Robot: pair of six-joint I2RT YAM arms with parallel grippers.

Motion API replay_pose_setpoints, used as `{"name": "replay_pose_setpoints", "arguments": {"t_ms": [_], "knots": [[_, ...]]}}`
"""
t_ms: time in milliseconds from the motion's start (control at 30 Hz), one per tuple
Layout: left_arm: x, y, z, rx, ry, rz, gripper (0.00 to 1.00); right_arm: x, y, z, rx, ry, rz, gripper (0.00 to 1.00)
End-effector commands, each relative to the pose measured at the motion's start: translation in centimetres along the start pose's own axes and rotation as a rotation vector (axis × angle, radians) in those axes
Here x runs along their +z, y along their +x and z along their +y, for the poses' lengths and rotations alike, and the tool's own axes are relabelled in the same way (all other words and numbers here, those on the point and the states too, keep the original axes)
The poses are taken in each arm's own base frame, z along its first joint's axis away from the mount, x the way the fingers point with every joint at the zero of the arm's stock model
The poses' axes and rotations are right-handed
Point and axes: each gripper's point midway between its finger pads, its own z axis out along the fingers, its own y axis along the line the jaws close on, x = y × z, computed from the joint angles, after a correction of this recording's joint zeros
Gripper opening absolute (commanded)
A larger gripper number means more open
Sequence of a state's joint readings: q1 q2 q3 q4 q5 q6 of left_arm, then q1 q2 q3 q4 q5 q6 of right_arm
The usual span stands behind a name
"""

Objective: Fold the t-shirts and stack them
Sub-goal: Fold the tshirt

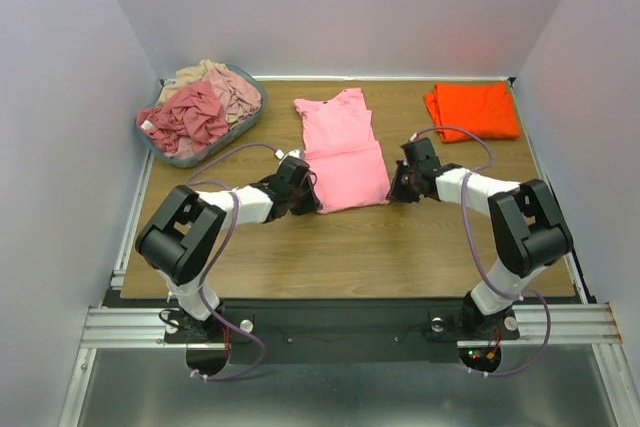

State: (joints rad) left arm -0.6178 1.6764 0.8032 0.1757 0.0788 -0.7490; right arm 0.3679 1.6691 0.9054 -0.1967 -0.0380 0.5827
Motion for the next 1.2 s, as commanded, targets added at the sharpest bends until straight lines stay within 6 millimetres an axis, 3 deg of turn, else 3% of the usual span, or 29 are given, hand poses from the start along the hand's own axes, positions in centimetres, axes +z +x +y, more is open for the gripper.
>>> {"name": "replay_pose_setpoints", "arguments": {"t_ms": [0, 100, 133, 167, 200, 233, 300, 333, 367, 467, 667, 767, 867, 1000, 1067, 1133, 1167], "knots": [[-0.2, 1.8, 0.4, 0.033, -0.027, 0.042, 0.0, -0.2, -0.3, 1.4, -0.004, -0.066, -0.017, 0.0], [-1.7, 3.8, -0.8, 0.066, 0.006, 0.061, 0.0, -1.9, 0.5, 0.5, -0.002, -0.061, -0.036, 0.0], [-2.0, 4.0, -0.6, 0.06, 0.005, 0.063, 0.0, -2.8, -0.3, 1.1, -0.004, -0.079, -0.069, 0.0], [-2.6, 5.5, -0.9, 0.06, 0.014, 0.083, 0.0, -3.2, 0.8, -0.1, 0.002, -0.05, -0.062, 0.0], [-3.1, 6.1, -1.2, 0.064, 0.027, 0.089, 0.0, -4.8, 0.1, 0.3, 0.018, -0.07, -0.11, 0.0], [-4.1, 6.9, -1.8, 0.065, 0.056, 0.099, 0.0, -5.3, 1.2, -0.7, 0.029, -0.046, -0.096, 0.0], [-5.5, 8.9, -3.1, 0.071, 0.1, 0.129, 0.0, -6.6, 1.6, -1.1, 0.05, -0.046, -0.109, 0.0], [-6.8, 8.8, -4.3, 0.07, 0.148, 0.115, 0.0, -8.0, 1.8, -1.1, 0.053, -0.056, -0.12, 0.0], [-7.5, 9.7, -4.3, 0.07, 0.16, 0.125, 0.0, -8.7, 2.5, -1.4, 0.051, -0.061, -0.117, 0.0], [-10.6, 11.9, -6.9, 0.075, 0.268, 0.157, 0.0, -11.9, 2.5, -1.5, 0.061, -0.086, -0.162, 0.0], [-14.4, 10.9, -10.6, 0.054, 0.399, 0.109, 0.0, -18.1, 0.6, 1.0, 0.03, -0.22, -0.275, 0.01], [-15.4, 9.8, -11.7, 0.056, 0.424, 0.076, 0.0, -18.9, -0.2, 1.7, 0.017, -0.232, -0.292, 0.0], [-16.1, 8.5, -12.1, 0.061, 0.41, 0.031, 0.0, -19.8, -2.6, 2.3, 0.0, -0.213, -0.347, 0.0], [-16.1, 5.8, -11.5, 0.059, 0.316, -0.071, 0.0, -20.6, -5.5, 3.1, -0.007, -0.179, -0.401, 0.0], [-16.0, 4.7, -11.0, 0.06, 0.274, -0.108, 0.0, -19.8, -6.2, 3.4, -0.011, -0.159, -0.388, 0.0], [-16.1, 2.5, -10.7, 0.039, 0.253, -0.143, 0.0, -20.1, -8.7, 4.9, -0.022, -0.164, -0.41, 0.0], [-16.0, 2.1, -10.5, 0.039, 0.247, -0.15, 0.0, -20.1, -8.7, 5.0, -0.022, -0.164, -0.41, 0.0]]}}
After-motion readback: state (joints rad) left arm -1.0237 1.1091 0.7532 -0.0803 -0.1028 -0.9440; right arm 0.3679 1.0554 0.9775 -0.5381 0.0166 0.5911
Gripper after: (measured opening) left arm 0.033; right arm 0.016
